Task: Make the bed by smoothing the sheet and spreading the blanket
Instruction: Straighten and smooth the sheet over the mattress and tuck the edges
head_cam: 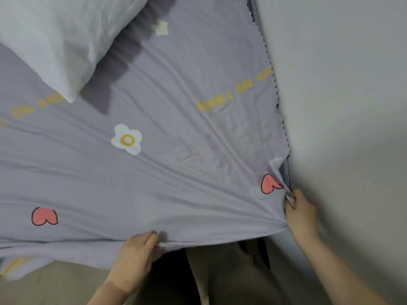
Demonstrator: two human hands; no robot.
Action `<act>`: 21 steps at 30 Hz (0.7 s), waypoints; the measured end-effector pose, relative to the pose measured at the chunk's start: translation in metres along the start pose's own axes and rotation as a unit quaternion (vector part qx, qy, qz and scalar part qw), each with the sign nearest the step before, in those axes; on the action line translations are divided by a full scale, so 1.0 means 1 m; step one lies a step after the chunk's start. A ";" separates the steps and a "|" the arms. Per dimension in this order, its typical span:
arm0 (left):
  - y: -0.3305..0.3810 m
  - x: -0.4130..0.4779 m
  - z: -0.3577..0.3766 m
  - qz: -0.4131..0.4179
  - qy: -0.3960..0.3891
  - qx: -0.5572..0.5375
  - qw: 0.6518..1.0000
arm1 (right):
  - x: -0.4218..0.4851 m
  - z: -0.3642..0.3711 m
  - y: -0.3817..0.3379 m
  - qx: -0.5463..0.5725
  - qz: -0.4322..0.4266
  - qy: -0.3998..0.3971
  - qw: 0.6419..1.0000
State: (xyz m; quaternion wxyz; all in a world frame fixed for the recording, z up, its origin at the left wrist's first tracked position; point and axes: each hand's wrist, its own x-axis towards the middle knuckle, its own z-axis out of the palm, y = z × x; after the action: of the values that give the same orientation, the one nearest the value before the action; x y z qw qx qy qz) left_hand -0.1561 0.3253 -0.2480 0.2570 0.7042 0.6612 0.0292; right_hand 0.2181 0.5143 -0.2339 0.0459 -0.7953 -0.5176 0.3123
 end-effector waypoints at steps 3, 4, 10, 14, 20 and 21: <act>0.005 -0.011 0.000 -0.010 -0.071 -0.024 0.997 | -0.013 -0.001 0.024 -0.082 0.065 0.017 0.994; 0.006 -0.012 0.001 -0.014 -0.095 -0.021 0.995 | -0.017 0.001 0.031 -0.113 0.079 -0.002 0.990; 0.010 0.001 0.010 -0.069 -0.182 0.017 0.981 | -0.012 0.010 0.024 -0.311 0.111 -0.135 0.934; 0.010 0.013 0.018 -0.081 -0.321 0.011 0.943 | 0.012 0.009 -0.022 -0.450 0.163 -0.298 0.826; 0.006 0.072 -0.021 -0.024 -0.021 -0.141 0.989 | 0.031 0.039 -0.163 -0.417 -0.214 -0.101 0.877; -0.003 0.085 -0.028 -0.067 0.054 -0.126 0.988 | 0.033 0.055 -0.184 -0.351 -0.305 -0.074 0.882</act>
State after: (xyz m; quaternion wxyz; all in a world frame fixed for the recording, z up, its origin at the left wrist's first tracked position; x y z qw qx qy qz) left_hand -0.1588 0.4146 -0.2506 0.3086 0.6176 0.7112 0.1327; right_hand 0.0507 0.6131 -0.2200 -0.1819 -0.5369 -0.8120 0.1387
